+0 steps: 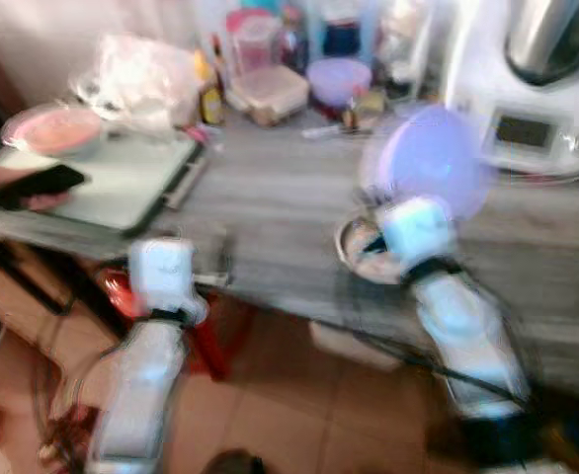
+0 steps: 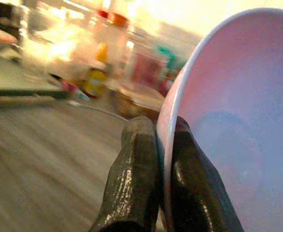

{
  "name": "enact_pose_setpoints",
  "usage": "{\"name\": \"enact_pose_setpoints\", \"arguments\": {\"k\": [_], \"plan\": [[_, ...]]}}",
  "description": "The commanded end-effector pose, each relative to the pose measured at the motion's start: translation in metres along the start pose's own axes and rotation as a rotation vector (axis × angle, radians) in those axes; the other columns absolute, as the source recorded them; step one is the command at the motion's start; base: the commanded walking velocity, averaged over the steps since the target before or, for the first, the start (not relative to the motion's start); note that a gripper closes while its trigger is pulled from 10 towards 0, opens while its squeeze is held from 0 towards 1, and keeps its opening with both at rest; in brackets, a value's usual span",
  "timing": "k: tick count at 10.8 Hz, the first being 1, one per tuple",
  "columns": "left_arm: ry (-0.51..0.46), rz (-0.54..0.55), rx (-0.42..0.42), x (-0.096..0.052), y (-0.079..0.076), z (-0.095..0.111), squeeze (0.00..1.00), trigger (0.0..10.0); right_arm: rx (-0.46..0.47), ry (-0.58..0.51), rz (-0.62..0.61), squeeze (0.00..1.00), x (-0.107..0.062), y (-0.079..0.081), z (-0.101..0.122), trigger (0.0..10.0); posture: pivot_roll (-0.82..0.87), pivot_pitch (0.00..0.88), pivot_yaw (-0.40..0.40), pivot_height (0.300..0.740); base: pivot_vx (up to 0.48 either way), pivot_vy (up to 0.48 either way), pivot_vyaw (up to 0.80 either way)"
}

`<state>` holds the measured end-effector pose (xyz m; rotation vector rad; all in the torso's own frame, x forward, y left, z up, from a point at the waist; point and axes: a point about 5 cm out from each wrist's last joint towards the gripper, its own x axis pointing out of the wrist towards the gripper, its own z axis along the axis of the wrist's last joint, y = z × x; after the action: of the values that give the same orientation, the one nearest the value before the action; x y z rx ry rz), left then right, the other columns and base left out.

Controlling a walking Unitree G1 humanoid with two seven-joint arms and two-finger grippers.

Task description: Setting the table

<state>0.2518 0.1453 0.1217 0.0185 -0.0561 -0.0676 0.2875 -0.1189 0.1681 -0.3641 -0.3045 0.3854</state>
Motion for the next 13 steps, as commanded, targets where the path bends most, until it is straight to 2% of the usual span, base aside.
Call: {"name": "enact_pose_setpoints", "arguments": {"k": [1,2,3,4,7,9,10,12,13], "plan": [[-0.017,-0.007,-0.014,0.001,-0.005,0.004,0.0,10.0,-0.027,-0.03,0.008,0.0,-0.001,-0.008,0.005,10.0,0.01,0.08,0.063,0.74,0.398,0.0,0.0],[-0.021,-0.003,-0.001,0.0,-0.005,0.005,0.0,10.0,0.002,-0.031,0.032,0.0,0.002,-0.007,0.005,10.0,0.01,0.083,0.064,0.74,0.0,0.0,0.0],[-0.014,-0.005,0.002,-0.006,-0.004,0.004,0.0,10.0,0.004,-0.031,0.12,0.0,0.007,-0.002,0.004,10.0,0.04,0.094,0.058,0.74,0.0,0.0,0.0],[-0.01,-0.003,0.018,-0.011,-0.002,0.004,0.0,10.0,0.018,-0.043,0.146,0.0,0.013,-0.001,0.006,10.0,0.05,0.099,0.051,0.74,0.0,0.0,0.0],[0.027,0.036,0.038,-0.028,0.006,-0.002,0.0,10.0,0.046,-0.069,0.349,0.0,0.035,0.016,0.013,10.0,0.09,0.128,0.035,0.74,0.0,0.0,0.0],[0.028,0.024,0.053,-0.031,0.007,0.001,0.0,10.0,-0.033,0.039,0.379,0.0,0.043,0.013,0.002,10.0,0.1,0.138,0.036,0.74,0.0,0.0,0.0],[0.032,0.026,0.06,-0.032,0.011,0.001,0.0,10.0,0.004,0.065,0.362,0.0,0.044,0.011,0.001,10.0,0.1,0.142,0.038,0.74,0.0,0.0,0.0],[0.048,0.007,0.051,-0.033,0.007,0.0,0.0,10.0,-0.025,0.156,0.459,0.0,0.035,0.022,-0.009,10.0,0.1,0.145,0.039,0.74,0.0,0.0,0.0],[0.051,0.002,0.052,-0.034,0.006,0.0,0.0,10.0,-0.036,0.169,0.469,0.0,0.033,0.024,-0.01,10.0,0.1,0.149,0.041,0.74,0.0,0.0,0.0]]}}
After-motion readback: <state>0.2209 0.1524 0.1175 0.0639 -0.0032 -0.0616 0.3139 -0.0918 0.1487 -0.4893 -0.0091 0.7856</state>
